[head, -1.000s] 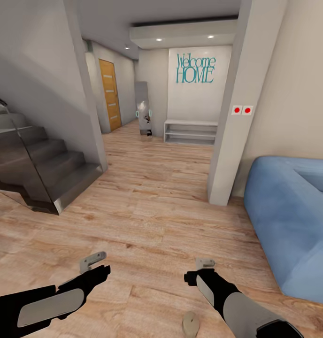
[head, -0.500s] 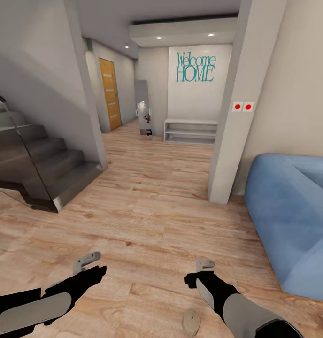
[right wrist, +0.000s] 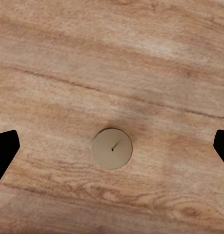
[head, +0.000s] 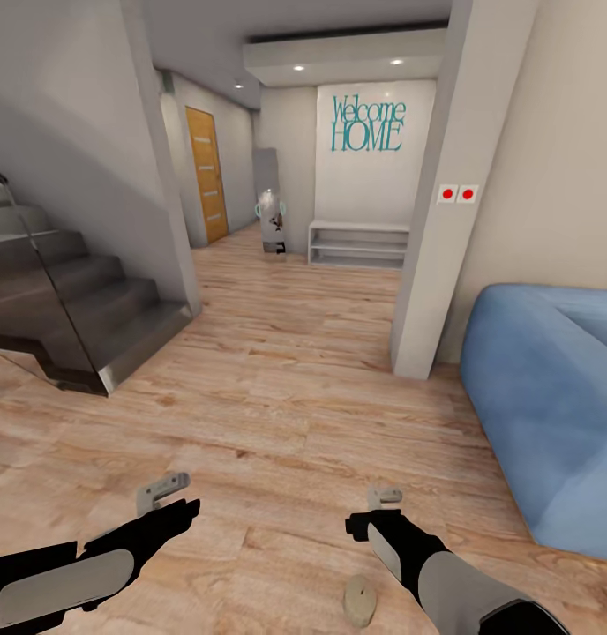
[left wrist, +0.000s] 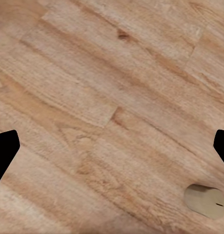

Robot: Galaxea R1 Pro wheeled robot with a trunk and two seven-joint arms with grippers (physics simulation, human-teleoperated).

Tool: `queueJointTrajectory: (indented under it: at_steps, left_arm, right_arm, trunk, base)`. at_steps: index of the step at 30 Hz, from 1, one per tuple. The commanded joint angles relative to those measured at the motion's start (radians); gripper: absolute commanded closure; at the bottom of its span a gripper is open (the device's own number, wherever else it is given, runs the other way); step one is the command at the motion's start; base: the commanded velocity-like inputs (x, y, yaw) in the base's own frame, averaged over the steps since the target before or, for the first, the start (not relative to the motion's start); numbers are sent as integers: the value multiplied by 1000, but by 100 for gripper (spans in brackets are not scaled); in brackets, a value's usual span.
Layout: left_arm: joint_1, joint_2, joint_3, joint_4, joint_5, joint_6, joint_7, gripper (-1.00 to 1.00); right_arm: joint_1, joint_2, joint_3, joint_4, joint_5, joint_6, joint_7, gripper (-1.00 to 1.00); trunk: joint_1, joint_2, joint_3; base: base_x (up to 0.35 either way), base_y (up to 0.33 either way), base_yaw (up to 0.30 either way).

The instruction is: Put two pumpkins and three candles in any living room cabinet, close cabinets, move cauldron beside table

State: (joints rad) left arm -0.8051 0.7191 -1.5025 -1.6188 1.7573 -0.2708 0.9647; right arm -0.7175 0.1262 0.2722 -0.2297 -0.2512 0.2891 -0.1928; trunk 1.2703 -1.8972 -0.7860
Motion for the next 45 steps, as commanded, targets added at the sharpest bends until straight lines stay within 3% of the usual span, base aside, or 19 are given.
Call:
queueJointTrajectory:
  at_steps: [1, 45]
  left_arm:
    - [-2, 0, -3, -1, 5, -6, 1, -100]
    - [-2, -1, -4, -1, 7, -6, 1, -100]
  right_arm:
    - [0, 0, 9, -2, -10, 5, -7, -100]
    - [0, 0, 9, -2, -8, 4, -7, -100]
  trunk:
    - [4, -8, -4]
    - [173, -316, -142]
  base:
    - [0, 0, 0]
    - [0, 0, 0]
